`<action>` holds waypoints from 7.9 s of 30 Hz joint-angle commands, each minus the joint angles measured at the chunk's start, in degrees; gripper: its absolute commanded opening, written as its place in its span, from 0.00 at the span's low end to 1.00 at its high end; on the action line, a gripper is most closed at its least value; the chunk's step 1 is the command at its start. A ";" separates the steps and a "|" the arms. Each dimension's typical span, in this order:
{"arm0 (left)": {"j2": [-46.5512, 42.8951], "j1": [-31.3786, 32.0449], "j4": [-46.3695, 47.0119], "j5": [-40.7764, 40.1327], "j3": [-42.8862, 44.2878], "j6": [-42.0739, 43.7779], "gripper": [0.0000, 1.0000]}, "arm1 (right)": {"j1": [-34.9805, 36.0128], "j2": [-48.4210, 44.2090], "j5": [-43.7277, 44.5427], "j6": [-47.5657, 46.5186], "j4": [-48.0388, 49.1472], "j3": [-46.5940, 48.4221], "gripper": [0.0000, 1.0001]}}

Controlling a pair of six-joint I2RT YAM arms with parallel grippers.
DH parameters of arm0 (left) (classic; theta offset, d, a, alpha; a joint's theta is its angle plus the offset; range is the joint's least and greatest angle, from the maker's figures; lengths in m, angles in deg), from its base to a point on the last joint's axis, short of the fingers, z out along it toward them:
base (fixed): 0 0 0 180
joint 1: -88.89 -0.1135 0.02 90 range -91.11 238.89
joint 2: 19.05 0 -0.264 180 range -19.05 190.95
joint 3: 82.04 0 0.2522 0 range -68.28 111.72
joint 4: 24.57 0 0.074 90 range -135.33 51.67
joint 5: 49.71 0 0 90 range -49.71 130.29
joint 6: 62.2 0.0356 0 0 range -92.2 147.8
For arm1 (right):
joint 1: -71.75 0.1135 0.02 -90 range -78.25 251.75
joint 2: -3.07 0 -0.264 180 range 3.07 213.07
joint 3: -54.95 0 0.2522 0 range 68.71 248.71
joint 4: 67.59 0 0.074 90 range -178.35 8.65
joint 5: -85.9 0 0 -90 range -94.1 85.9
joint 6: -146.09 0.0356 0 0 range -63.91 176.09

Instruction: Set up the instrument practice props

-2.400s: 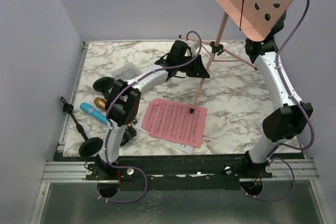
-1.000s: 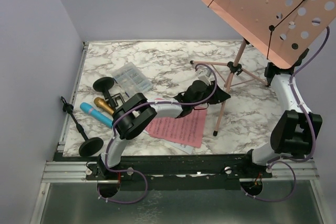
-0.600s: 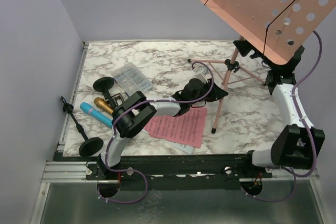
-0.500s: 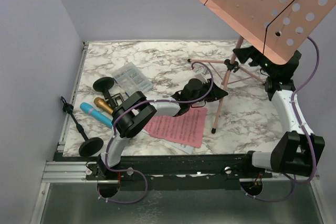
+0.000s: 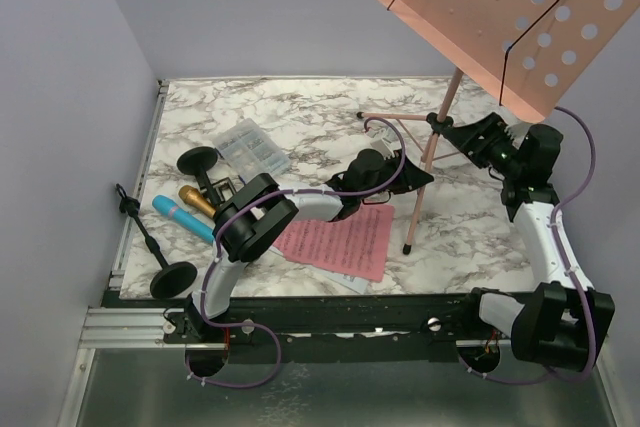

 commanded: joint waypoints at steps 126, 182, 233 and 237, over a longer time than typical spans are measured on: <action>2.68 -1.63 -9.38 1.39 -3.58 -3.66 0.00 | -1.66 9.95 -10.52 -36.04 44.29 -15.63 0.53; 2.05 -1.62 -7.98 0.41 -5.08 -4.93 0.00 | -1.68 27.58 1.31 10.49 12.32 -0.70 0.31; 3.35 -1.63 -7.62 2.07 -4.54 -5.68 0.00 | 9.40 16.18 10.58 -33.23 25.88 -3.27 0.24; 3.22 -1.63 -7.62 2.18 -4.67 -5.81 0.00 | 8.72 18.24 9.19 -17.38 20.84 -1.74 0.06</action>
